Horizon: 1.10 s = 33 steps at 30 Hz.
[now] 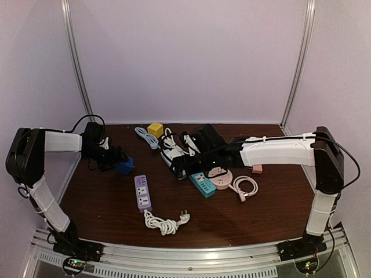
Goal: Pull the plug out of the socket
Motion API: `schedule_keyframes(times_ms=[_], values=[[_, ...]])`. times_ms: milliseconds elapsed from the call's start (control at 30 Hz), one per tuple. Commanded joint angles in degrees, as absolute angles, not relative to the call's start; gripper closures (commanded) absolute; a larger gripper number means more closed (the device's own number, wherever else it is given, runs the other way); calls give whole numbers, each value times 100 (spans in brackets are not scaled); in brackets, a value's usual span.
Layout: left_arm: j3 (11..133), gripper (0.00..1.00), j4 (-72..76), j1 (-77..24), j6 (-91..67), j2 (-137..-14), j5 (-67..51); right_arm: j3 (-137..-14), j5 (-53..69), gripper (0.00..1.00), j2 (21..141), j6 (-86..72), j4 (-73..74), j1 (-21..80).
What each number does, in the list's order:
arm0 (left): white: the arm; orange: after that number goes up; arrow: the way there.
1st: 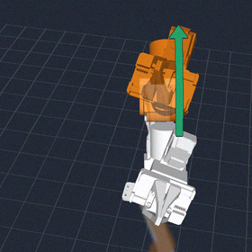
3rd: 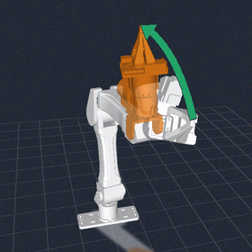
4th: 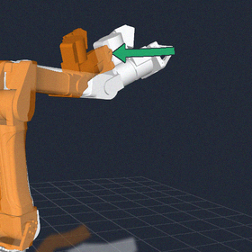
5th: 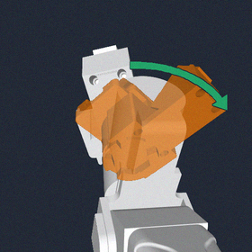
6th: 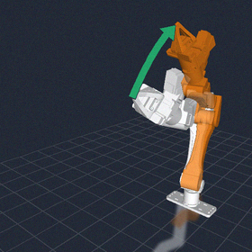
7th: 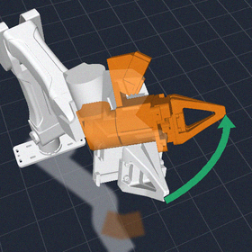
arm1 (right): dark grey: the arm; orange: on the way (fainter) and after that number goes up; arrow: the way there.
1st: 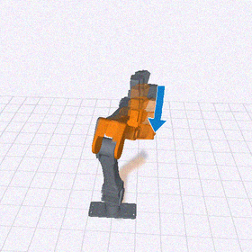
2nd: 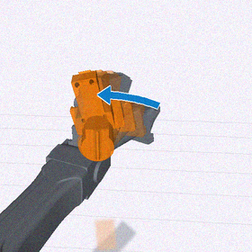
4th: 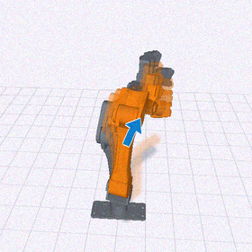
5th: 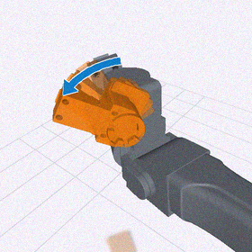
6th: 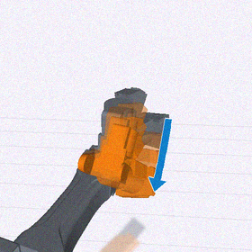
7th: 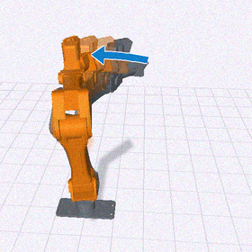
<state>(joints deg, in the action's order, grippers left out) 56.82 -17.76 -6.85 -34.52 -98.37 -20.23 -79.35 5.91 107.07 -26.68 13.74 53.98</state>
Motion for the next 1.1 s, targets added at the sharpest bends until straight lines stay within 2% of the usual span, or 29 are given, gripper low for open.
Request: schedule_keyframes(times_ms=[0,200,367,633,767,1067], values=[[5791,12,-2063,-642,-3197,-9491,-1672,-8083,420,0,10776,-2582,1441,5378],[5700,16,-2175,-642,-3173,-9235,-1598,-8083,393,0,10818,-2583,1440,5379],[5538,28,-2193,-644,-3188,-9121,-1521,-8126,382,0,10869,-2577,1441,5379],[5546,29,-2312,-642,-3175,-8741,-1598,-8628,29,2,11268,-2132,1617,5379],[5618,28,-2514,-671,-3173,-8414,-1636,-9055,-323,7,11643,-1890,1839,5379],[5639,28,-2760,-1025,-3336,-7489,-1755,-9522,-473,30,12236,-1671,2047,5144]])
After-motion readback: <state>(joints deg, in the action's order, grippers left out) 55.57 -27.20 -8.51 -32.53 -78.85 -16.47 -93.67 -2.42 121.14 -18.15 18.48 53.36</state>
